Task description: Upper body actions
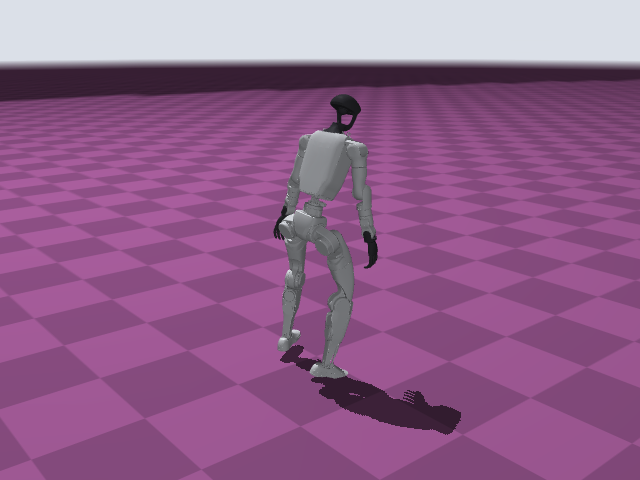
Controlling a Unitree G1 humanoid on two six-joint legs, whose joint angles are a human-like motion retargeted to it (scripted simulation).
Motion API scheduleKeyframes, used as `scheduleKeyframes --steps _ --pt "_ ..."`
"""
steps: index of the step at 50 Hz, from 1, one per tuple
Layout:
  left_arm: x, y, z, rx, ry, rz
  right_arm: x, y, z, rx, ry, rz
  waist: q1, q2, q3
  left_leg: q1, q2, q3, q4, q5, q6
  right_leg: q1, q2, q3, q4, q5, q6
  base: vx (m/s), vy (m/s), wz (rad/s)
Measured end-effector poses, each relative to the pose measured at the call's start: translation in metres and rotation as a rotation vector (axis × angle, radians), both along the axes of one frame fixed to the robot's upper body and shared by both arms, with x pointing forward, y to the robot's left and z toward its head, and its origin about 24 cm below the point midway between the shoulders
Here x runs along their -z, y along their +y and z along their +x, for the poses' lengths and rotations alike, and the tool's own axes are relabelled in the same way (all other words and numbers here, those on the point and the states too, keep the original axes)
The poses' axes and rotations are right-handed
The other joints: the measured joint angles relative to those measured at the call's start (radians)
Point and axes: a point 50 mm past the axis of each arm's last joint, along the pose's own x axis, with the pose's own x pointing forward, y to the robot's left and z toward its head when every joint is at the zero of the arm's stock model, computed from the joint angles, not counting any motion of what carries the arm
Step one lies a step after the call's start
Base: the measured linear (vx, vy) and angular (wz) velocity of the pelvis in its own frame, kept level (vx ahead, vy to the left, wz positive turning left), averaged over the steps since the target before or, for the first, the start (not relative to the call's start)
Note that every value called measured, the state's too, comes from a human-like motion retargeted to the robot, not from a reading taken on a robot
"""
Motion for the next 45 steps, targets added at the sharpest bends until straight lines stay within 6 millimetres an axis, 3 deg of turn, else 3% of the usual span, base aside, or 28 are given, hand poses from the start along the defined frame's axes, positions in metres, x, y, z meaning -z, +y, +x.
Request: scheduleKeyframes --steps 3,5,8,12,16,18,21,23,26,28,32,35,37,40,42,43,45 --pt "-0.044 0.0 0.07 0.05 -0.204 0.022 -0.048 0.007 0.069 -0.115 -0.188 -0.025 0.03 0.015 0.005 -0.143 0.05 -0.04 0.209 -0.084 -0.038 -0.119 0.003 0.029 0.167 -0.068 0.016 -0.24 -0.05 -0.07" --pt "-0.085 -0.004 0.119 0.096 -0.359 0.03 -0.09 0.01 0.111 -0.177 -0.329 -0.052 0.077 0.013 -0.001 -0.264 0.081 -0.068 0.371 -0.149 -0.066 -0.233 0.021 0.07 0.309 -0.126 0.018 -0.22 -0.07 -0.38" --pt "-0.151 -0.006 0.169 0.118 -0.573 0.084 -0.155 0.017 0.157 -0.243 -0.521 -0.086 0.097 0.01 0.005 -0.408 0.127 -0.086 0.571 -0.228 -0.097 -0.387 0.04 0.09 0.504 -0.199 0.005 -0.19 -0.06 -0.29" --pt "-0.239 -0.007 0.207 0.114 -0.833 0.225 -0.237 0.029 0.194 -0.27 -0.761 -0.1 0.108 0.02 0.018 -0.578 0.18 -0.103 0.79 -0.313 -0.102 -0.563 0.048 0.065 0.721 -0.282 -0.032 -0.16 -0.04 -0.08" --pt "-0.287 -0.012 0.22 0.13 -0.96 0.277 -0.291 0.037 0.207 -0.303 -0.925 -0.153 0.119 0.022 0.048 -0.665 0.205 -0.111 0.947 -0.372 -0.098 -0.663 0.05 0.064 0.888 -0.342 -0.065 -0.04 0.01 -0.08" --pt "-0.298 -0.015 0.223 0.137 -0.993 0.287 -0.305 0.038 0.209 -0.324 -0.967 -0.199 0.125 0.031 0.061 -0.683 0.212 -0.124 0.992 -0.39 -0.099 -0.677 0.056 0.06 0.937 -0.364 -0.075 0.0 0.0 0.0" --pt "-0.297 -0.017 0.223 0.146 -0.995 0.311 -0.303 0.037 0.208 -0.346 -0.976 -0.256 0.132 0.04 0.068 -0.673 0.219 -0.13 0.999 -0.399 -0.103 -0.662 0.059 0.06 0.948 -0.375 -0.074 0.0 0.0 0.0" --pt "-0.285 -0.013 0.22 0.161 -0.953 0.338 -0.286 0.034 0.204 -0.35 -0.956 -0.274 0.133 0.048 0.064 -0.641 0.219 -0.13 0.953 -0.386 -0.105 -0.623 0.059 0.058 0.901 -0.361 -0.063 0.06 -0.01 0.02" --pt "-0.255 -0.001 0.209 0.174 -0.84 0.354 -0.246 0.027 0.192 -0.318 -0.877 -0.275 0.133 0.055 0.057 -0.554 0.211 -0.124 0.814 -0.33 -0.101 -0.523 0.062 0.06 0.753 -0.304 -0.037 0.09 -0.03 0.03" --pt "-0.225 0.007 0.196 0.162 -0.752 0.324 -0.211 0.021 0.178 -0.284 -0.806 -0.268 0.13 0.054 0.053 -0.475 0.196 -0.109 0.681 -0.273 -0.086 -0.435 0.062 0.061 0.611 -0.244 -0.02 0.11 -0.05 0.08" --pt "-0.144 0.014 0.152 0.111 -0.559 0.188 -0.133 0.008 0.134 -0.268 -0.635 -0.304 0.108 0.048 0.043 -0.295 0.148 -0.05 0.355 -0.121 -0.03 -0.241 0.052 0.039 0.282 -0.096 -0.008 0.11 -0.06 0.21" --pt "-0.057 0.0 0.085 0.024 -0.324 0.021 -0.055 -0.015 0.065 -0.246 -0.316 -0.393 0.098 0.04 0.032 -0.118 0.085 0.023 0.033 0.029 0.026 -0.062 0.042 0.001 -0.031 0.045 -0.005 0.16 -0.07 0.35" --pt "-0.007 -0.016 0.027 -0.049 -0.146 -0.066 -0.013 -0.031 0.005 -0.243 -0.057 -0.421 0.081 0.04 0.037 0.011 0.019 0.031 -0.153 0.101 0.054 0.066 0.04 -0.025 -0.197 0.112 -0.004 0.26 -0.04 0.6" --pt "0.041 -0.041 -0.074 -0.191 0.141 -0.159 0.027 -0.049 -0.097 -0.266 0.348 -0.427 0.061 0.017 0.054 0.211 -0.077 0.054 -0.387 0.178 0.097 0.237 0.02 -0.075 -0.375 0.178 -0.011 0.35 0.03 0.09" --pt "0.054 -0.054 -0.141 -0.261 0.323 -0.196 0.038 -0.052 -0.161 -0.252 0.551 -0.422 0.055 0.003 0.043 0.311 -0.121 0.075 -0.488 0.205 0.111 0.306 0.016 -0.09 -0.441 0.2 -0.014 0.43 0.16 -0.28" --pt "0.057 -0.063 -0.181 -0.302 0.433 -0.21 0.04 -0.053 -0.2 -0.232 0.66 -0.411 0.039 0.0 0.014 0.346 -0.127 0.122 -0.517 0.209 0.099 0.333 0.016 -0.114 -0.47 0.203 -0.014 0.51 0.19 0.08" --pt "0.054 -0.079 -0.239 -0.366 0.594 -0.229 0.039 -0.05 -0.258 -0.176 0.819 -0.373 0.007 -0.006 -0.076 0.302 -0.138 0.092 -0.496 0.188 0.098 0.309 0.014 -0.15 -0.474 0.188 -0.019 0.44 0.11 0.42"
